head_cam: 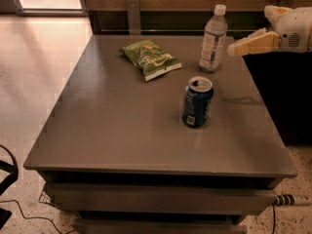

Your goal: Pick blue plastic bottle

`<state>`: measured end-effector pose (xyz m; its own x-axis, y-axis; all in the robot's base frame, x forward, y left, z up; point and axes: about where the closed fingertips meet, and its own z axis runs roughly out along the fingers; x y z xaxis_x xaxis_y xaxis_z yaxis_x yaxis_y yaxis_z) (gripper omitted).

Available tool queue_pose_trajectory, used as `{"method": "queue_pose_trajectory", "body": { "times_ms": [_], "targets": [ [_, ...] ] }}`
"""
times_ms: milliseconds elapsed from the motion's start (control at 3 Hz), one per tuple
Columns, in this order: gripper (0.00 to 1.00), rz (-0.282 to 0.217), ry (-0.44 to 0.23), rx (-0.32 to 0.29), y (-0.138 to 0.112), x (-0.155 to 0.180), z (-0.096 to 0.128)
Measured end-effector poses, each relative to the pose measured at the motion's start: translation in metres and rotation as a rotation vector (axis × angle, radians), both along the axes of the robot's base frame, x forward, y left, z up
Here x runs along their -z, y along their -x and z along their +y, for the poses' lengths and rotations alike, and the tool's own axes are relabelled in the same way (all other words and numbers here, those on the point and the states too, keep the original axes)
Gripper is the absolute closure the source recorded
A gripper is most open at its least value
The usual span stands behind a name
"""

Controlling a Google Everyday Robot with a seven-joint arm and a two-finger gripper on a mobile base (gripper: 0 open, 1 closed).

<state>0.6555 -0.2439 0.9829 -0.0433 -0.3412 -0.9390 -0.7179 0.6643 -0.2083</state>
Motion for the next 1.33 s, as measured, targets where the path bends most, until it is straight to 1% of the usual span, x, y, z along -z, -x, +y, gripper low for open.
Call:
{"method": "queue_pose_trajectory", "body": {
  "times_ms": [333, 667, 1000, 1333],
  "targets": [
    [0.0, 0.032, -0.052, -0.008, -0.026, 0.015, 0.002],
    [0.0, 0.05, -0.104, -0.011, -0.047, 0.026, 0.003],
    [0.0, 0.063, -0.156, -0.024, -0.064, 0.037, 0.009],
    [0.0, 0.083, -0.186, -0.049, -0.075, 0.047, 0.02]
  ]
}}
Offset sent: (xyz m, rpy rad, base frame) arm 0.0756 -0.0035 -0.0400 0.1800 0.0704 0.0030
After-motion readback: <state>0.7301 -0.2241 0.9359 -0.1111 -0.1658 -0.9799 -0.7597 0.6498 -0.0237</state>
